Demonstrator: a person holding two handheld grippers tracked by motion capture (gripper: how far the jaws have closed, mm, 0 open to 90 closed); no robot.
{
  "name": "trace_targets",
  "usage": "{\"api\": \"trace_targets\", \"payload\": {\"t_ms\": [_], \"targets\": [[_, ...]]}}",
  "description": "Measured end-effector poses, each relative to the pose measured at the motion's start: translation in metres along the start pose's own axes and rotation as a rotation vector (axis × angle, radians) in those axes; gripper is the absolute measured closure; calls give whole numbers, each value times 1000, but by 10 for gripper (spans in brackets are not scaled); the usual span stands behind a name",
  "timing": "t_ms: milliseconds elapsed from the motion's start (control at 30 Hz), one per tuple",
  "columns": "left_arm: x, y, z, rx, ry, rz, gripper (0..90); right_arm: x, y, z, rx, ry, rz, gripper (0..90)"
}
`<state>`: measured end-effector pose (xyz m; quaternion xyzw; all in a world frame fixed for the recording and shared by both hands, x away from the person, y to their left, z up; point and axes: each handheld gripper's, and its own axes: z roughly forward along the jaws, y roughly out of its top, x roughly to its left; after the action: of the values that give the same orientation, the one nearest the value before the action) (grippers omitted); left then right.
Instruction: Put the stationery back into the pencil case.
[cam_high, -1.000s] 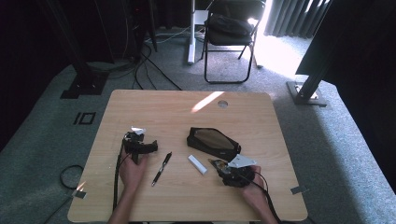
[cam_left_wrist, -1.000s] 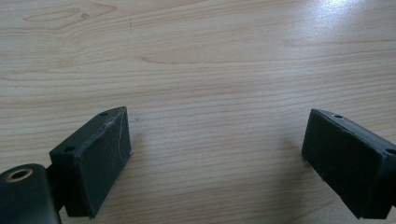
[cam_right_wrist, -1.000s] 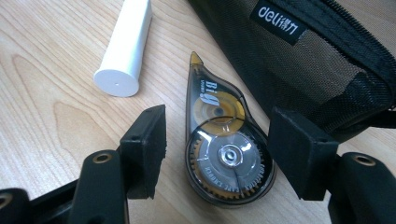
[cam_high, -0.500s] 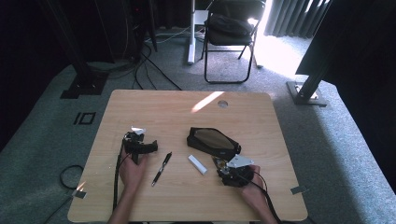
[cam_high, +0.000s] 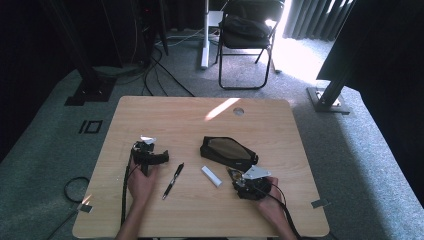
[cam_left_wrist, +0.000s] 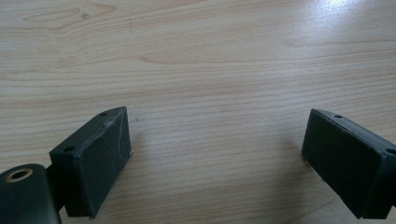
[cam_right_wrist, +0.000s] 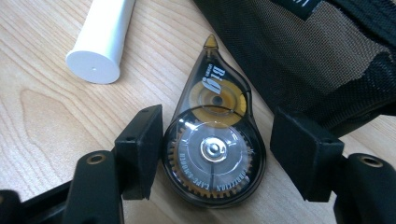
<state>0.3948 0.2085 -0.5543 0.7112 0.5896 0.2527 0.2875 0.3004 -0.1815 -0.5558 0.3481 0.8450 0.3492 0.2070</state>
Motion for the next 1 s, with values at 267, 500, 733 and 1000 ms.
{"api": "trace_targets", "payload": {"t_ms": [267, 500, 733, 1000], "targets": [[0, 0, 0, 0, 0, 0, 84, -2, -1, 0, 2, 7, 36, 358], [0, 0, 0, 0, 0, 0, 84, -5, -1, 0, 15, 43, 82, 408], [0, 0, 0, 0, 0, 0, 83, -7, 0, -1, 31, 48, 96, 410], [0, 0, 0, 0, 0, 0, 84, -6, 0, -2, 34, 49, 84, 417]]}}
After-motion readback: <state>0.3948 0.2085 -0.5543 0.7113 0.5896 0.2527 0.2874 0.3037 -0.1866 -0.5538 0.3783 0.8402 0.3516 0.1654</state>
